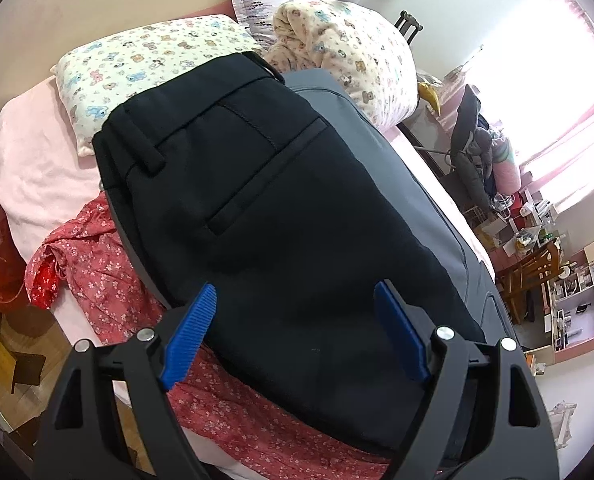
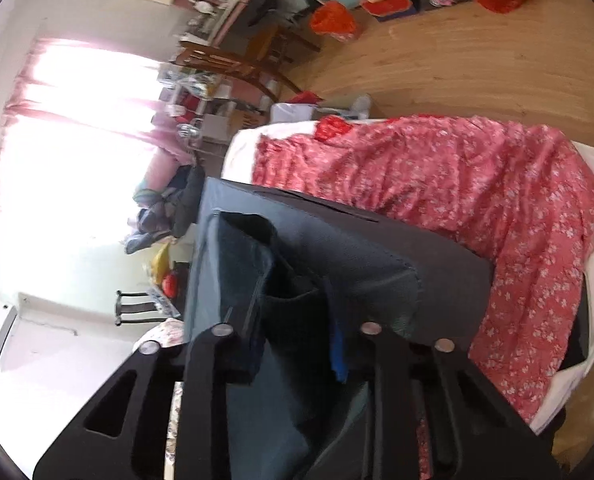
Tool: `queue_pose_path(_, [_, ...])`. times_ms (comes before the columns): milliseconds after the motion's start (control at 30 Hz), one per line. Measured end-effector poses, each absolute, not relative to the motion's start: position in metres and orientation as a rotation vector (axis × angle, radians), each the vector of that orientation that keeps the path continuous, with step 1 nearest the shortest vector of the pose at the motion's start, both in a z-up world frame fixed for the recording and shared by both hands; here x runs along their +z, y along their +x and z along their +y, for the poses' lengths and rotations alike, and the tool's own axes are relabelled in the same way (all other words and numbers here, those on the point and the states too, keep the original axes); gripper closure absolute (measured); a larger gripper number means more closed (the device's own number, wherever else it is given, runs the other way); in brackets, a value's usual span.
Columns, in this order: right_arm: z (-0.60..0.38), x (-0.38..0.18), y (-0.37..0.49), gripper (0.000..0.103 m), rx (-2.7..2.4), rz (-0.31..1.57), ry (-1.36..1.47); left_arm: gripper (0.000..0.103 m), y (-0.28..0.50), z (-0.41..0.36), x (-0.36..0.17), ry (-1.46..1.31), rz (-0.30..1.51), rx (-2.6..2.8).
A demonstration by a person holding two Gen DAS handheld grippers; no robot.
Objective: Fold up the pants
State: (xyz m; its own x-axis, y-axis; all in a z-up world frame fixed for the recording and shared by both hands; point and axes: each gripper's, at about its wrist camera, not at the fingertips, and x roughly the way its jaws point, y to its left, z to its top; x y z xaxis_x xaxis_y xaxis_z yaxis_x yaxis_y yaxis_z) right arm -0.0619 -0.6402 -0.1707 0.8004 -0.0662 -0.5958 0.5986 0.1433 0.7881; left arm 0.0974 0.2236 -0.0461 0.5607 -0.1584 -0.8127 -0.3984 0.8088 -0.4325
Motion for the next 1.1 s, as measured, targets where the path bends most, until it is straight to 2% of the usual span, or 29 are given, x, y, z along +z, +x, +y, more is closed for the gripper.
queue_pose_path(233, [-0.611, -0.112, -0.046, 0.086, -0.338, 0.389, 1.223, 0.02, 0.102, 0.22, -0.045, -0.637, 0.981, 0.132])
queue_pose_path(467, [-0.518, -0.029, 0.022, 0.086, 0.0, 0.395, 1.006, 0.016, 0.104, 0.219, -0.043, -0.643, 0.972, 0.093])
queue_pose_path(600, [-0.449, -0.003, 0.063, 0.086, 0.176, 0.443, 0.91, 0.015, 0.102, 0.223, -0.041, -0.654, 0.96, 0.076])
queue_pose_path(833, [-0.352, -0.008, 0.116, 0.086, 0.364, 0.588, 0.835, 0.015, 0.087, 0.242, -0.038, -0.677, 0.936, 0.078])
queue_pose_path(1100, [-0.313, -0.016, 0.14, 0.086, 0.432, 0.66, 0.805, 0.012, 0.073, 0.255, -0.031, -0.664, 0.911, 0.078])
